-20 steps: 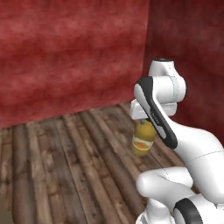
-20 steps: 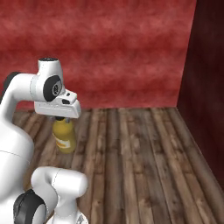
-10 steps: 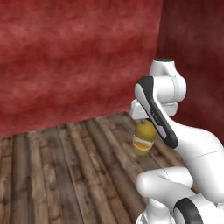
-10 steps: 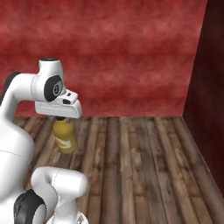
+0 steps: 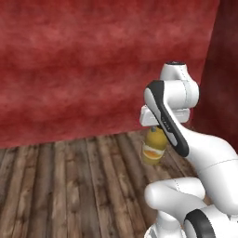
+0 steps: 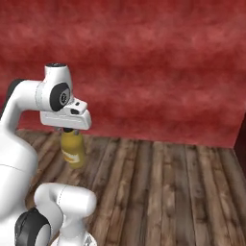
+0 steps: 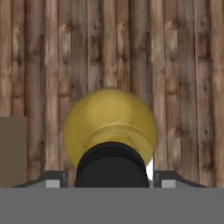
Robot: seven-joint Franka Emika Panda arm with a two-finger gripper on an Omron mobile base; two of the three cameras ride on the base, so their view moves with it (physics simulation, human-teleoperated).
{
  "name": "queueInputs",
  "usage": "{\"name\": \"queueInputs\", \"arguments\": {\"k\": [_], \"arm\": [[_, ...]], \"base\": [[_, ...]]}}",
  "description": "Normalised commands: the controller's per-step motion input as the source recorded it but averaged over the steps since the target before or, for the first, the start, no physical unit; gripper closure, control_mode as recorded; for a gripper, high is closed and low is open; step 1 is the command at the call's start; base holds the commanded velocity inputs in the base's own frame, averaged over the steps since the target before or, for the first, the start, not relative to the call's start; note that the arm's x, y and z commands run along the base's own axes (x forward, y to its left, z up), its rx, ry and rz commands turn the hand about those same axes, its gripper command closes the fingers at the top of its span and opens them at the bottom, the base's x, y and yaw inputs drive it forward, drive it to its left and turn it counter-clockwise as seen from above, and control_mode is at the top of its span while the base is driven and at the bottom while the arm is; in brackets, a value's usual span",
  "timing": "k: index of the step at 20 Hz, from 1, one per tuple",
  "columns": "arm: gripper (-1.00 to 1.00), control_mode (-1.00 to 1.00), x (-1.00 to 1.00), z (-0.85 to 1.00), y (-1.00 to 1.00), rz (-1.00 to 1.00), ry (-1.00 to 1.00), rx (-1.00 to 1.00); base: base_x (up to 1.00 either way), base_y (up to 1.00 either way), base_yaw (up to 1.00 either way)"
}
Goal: There is a wine glass and glass cup on the dining counter. Place the wine bottle next to the wine glass and the juice bottle next to the glass cup.
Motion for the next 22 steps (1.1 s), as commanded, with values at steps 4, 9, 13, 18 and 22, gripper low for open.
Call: {"name": "queueInputs", "arguments": {"k": [4,9,13,18,22], "arm": [[1.00,1.00,0.00,0.00,0.00,0.00,0.00,0.00],[1.00,1.00,0.00,0.00,0.00,0.00,0.00,0.00],[1.00,1.00,0.00,0.00,0.00,0.00,0.00,0.00],[1.00,1.00,0.00,0.00,0.00,0.00,0.00,0.00],[1.00,1.00,0.00,0.00,0.00,0.00,0.00,0.00]], "base": [[0.67,-0.10,0.39],[0.69,-0.12,0.34],[0.64,-0.11,0.38],[0.61,-0.11,0.43],[0.53,-0.09,0.53]]}}
